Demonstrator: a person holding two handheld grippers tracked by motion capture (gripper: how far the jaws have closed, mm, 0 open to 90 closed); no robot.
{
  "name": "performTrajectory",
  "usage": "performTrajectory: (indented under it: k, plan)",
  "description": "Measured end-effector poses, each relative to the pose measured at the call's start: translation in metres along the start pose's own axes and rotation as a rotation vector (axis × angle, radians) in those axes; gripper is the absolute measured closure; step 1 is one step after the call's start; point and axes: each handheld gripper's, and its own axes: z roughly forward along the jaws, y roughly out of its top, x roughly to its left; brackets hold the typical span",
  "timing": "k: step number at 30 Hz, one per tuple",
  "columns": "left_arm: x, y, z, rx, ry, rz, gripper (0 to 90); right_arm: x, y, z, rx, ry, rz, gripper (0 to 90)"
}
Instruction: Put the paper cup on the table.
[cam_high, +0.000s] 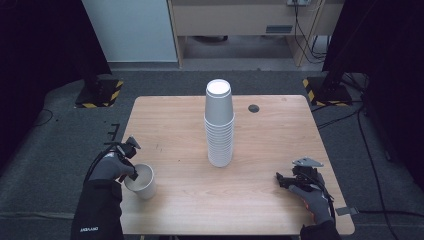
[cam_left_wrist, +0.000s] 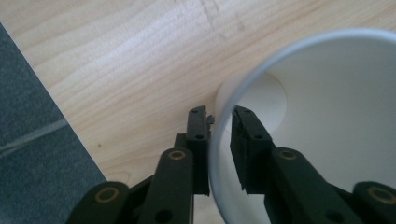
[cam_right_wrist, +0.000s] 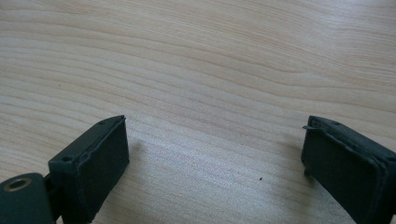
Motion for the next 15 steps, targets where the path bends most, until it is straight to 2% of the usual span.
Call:
performTrajectory:
  k: [2, 3, 4, 5, 6, 7, 8, 9, 11, 15]
  plan:
    - [0.001, -0.002, -0.001, -0.039, -0.007, -0.004, 70.9, 0.000, 0.000, 0.000, 0.000, 0.000, 0.000, 7.8]
    - [0.001, -0.003, -0.002, -0.056, -0.011, -0.004, 64.6, 0.000, 0.000, 0.000, 0.000, 0.000, 0.000, 7.8]
    - [0.002, -0.005, -0.005, -0.103, -0.012, 0.005, 63.0, 0.000, 0.000, 0.000, 0.000, 0.000, 0.000, 7.8]
    - [0.002, -0.005, -0.005, -0.103, -0.012, 0.005, 62.1, 0.000, 0.000, 0.000, 0.000, 0.000, 0.000, 7.8]
    - [0.002, -0.007, -0.007, -0.135, -0.016, 0.006, 56.9, 0.000, 0.000, 0.000, 0.000, 0.000, 0.000, 7.8]
    - [0.003, -0.011, -0.011, -0.226, -0.015, 0.027, 54.2, 0.000, 0.000, 0.000, 0.000, 0.000, 0.000, 7.8]
    - [0.003, -0.011, -0.011, -0.226, -0.015, 0.027, 52.7, 0.000, 0.000, 0.000, 0.000, 0.000, 0.000, 7.8]
    - [0.002, -0.013, -0.013, -0.269, -0.010, 0.032, 52.7, 0.000, 0.000, 0.000, 0.000, 0.000, 0.000, 7.8]
    - [0.001, -0.020, -0.017, -0.348, -0.004, 0.047, 47.1, 0.000, 0.000, 0.000, -0.002, -0.002, 0.000, 7.8]
    - [0.001, -0.032, -0.020, -0.481, -0.024, 0.040, 43.5, 0.000, 0.000, 0.000, -0.002, -0.001, 0.000, 7.7]
